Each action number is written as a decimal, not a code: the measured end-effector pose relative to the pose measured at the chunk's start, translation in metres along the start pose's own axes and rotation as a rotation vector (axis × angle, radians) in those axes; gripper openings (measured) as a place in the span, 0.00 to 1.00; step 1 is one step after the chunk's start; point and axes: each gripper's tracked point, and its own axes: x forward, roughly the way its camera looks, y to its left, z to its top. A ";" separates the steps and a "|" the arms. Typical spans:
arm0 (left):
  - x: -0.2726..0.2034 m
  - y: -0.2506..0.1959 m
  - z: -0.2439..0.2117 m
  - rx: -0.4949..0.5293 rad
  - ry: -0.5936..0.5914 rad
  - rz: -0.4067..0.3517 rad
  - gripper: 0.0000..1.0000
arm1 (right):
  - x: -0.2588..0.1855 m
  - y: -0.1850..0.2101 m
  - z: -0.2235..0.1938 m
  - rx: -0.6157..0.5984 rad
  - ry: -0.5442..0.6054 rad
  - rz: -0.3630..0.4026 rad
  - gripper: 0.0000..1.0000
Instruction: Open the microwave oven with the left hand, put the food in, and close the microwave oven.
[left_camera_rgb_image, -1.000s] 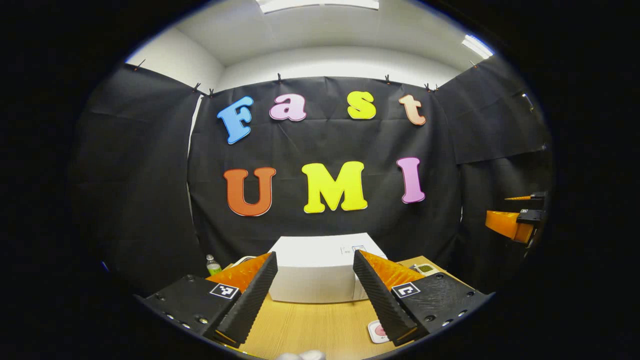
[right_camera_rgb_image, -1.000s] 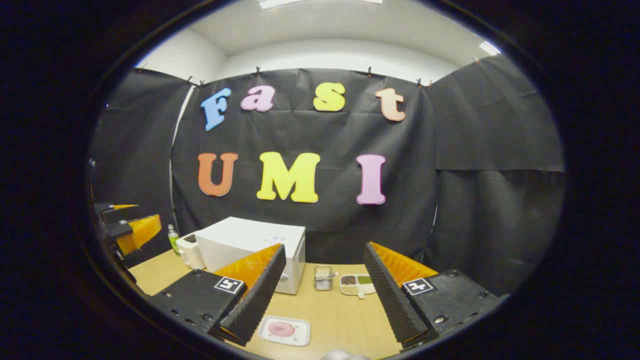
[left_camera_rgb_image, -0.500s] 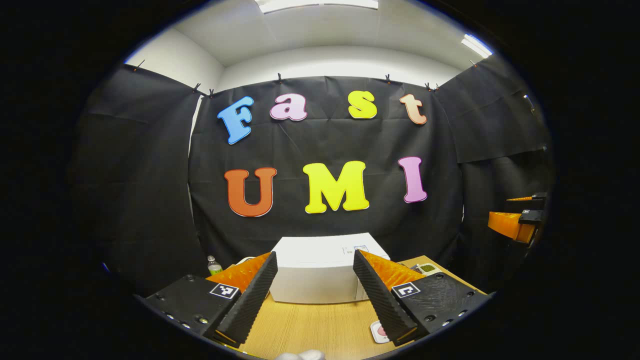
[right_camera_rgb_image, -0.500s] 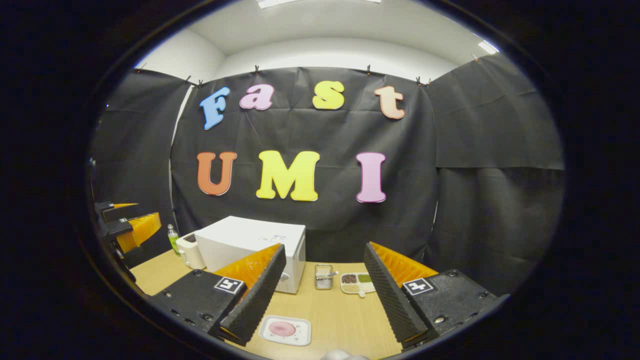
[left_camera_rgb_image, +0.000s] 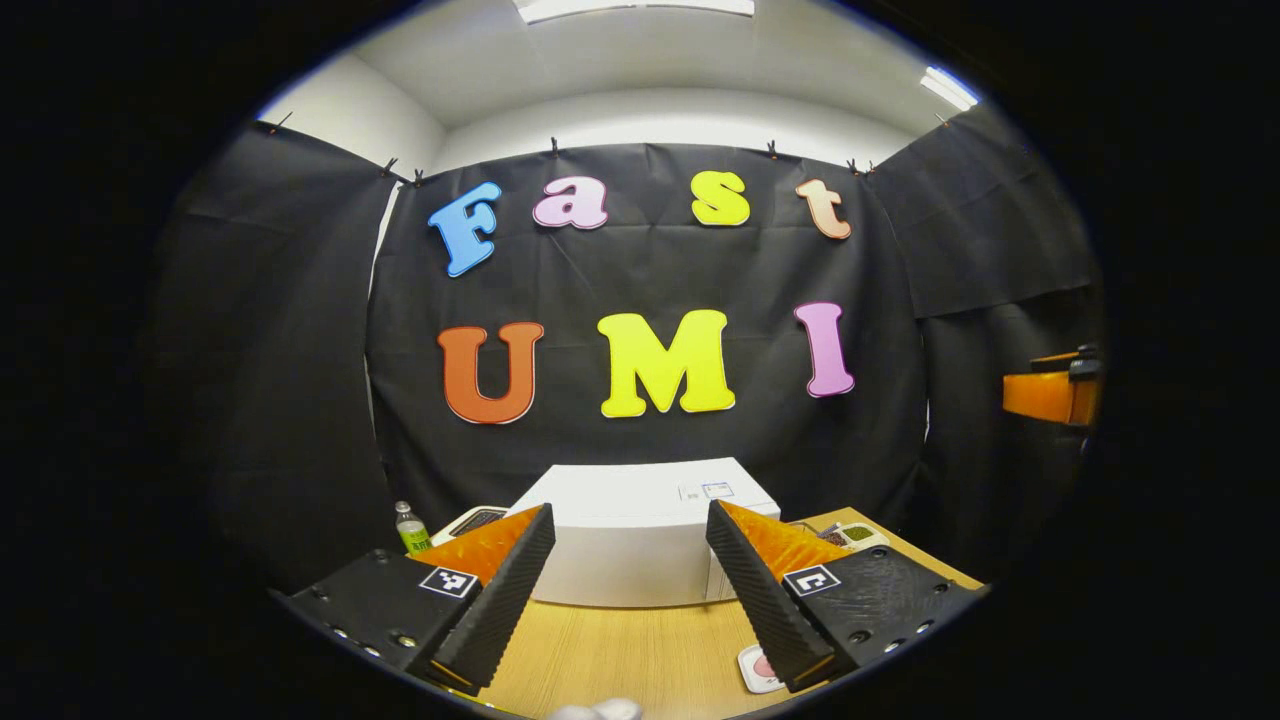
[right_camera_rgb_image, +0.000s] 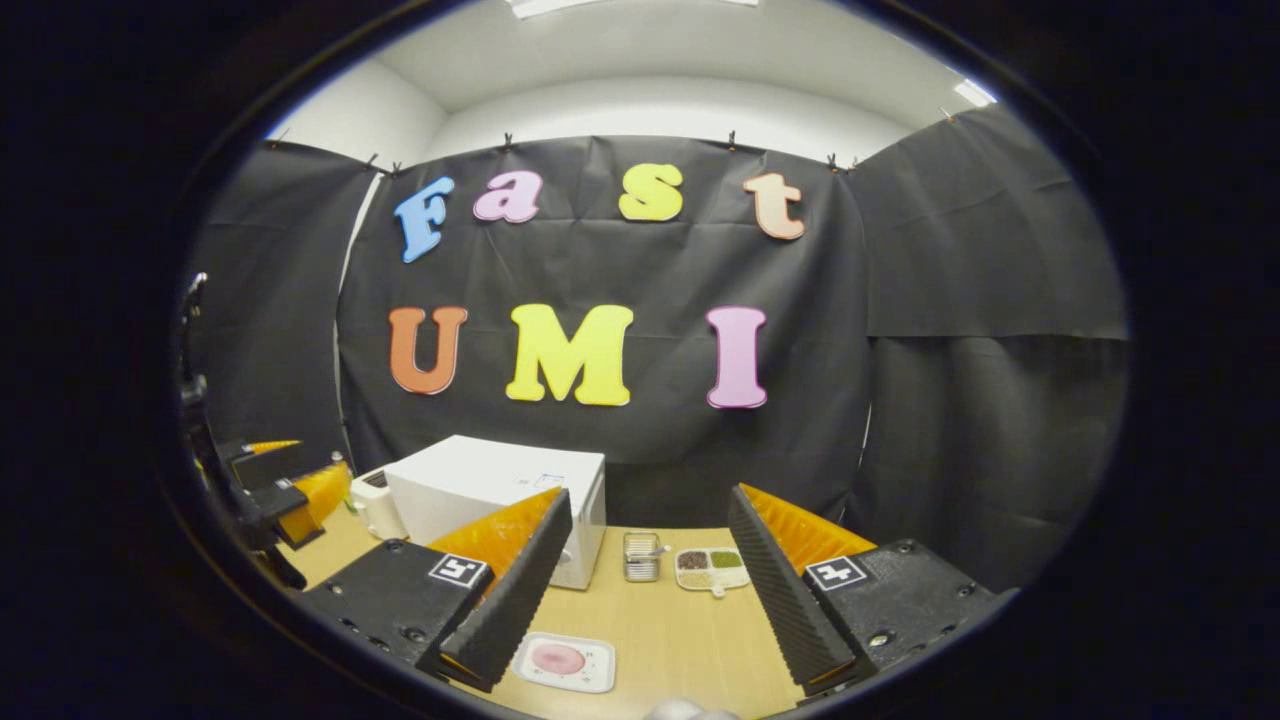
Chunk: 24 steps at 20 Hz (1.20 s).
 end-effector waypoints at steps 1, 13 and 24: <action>0.007 -0.007 -0.007 0.003 -0.005 -0.010 0.95 | 0.000 -0.002 0.001 -0.004 0.003 -0.003 1.00; 0.126 -0.091 -0.146 -0.036 0.117 -0.086 0.96 | 0.009 -0.034 -0.010 -0.036 0.069 -0.059 1.00; 0.220 -0.111 -0.228 -0.034 0.214 -0.068 0.95 | 0.036 -0.026 -0.017 -0.035 0.114 -0.049 0.96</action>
